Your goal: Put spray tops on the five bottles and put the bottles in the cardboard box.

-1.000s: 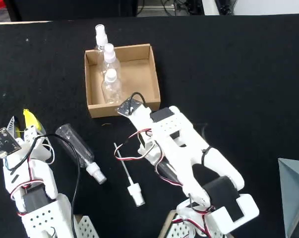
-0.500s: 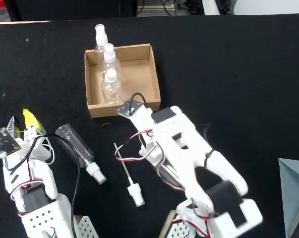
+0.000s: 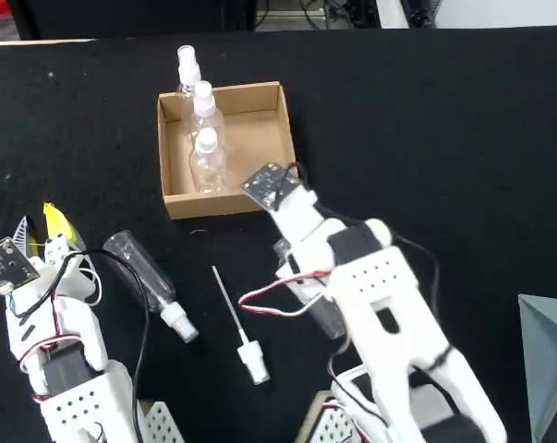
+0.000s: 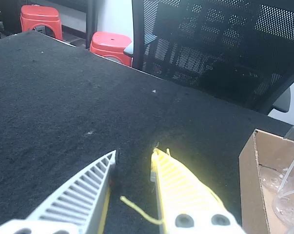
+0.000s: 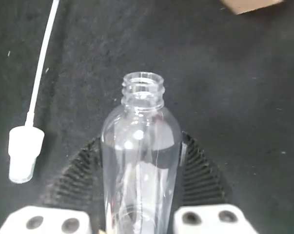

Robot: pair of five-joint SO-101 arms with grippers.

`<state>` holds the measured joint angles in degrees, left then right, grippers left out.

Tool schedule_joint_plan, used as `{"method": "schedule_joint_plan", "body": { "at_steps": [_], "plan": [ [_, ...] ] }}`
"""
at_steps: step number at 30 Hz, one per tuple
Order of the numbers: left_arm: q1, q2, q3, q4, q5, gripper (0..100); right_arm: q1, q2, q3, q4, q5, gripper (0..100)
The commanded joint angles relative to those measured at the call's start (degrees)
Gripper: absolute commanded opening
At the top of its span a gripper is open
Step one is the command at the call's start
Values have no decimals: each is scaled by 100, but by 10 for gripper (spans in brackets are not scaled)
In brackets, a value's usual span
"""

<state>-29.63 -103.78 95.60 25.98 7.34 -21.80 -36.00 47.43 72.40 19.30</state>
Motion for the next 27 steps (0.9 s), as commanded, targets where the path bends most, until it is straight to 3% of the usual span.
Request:
{"method": "schedule_joint_plan", "body": {
  "at_steps": [1,11,21,27],
  "plan": [
    [84,-26,57,-105,35,106,264,-699,48,18,-44,50],
    [92,-9,-22,-79,35,106,633,-1851,576,-378,-255,50],
    [101,-9,-646,932,35,159,712,-2229,629,-422,-475,50],
    [418,35,-831,1081,-316,159,1415,-2229,796,-923,-747,50]
  ]
}}
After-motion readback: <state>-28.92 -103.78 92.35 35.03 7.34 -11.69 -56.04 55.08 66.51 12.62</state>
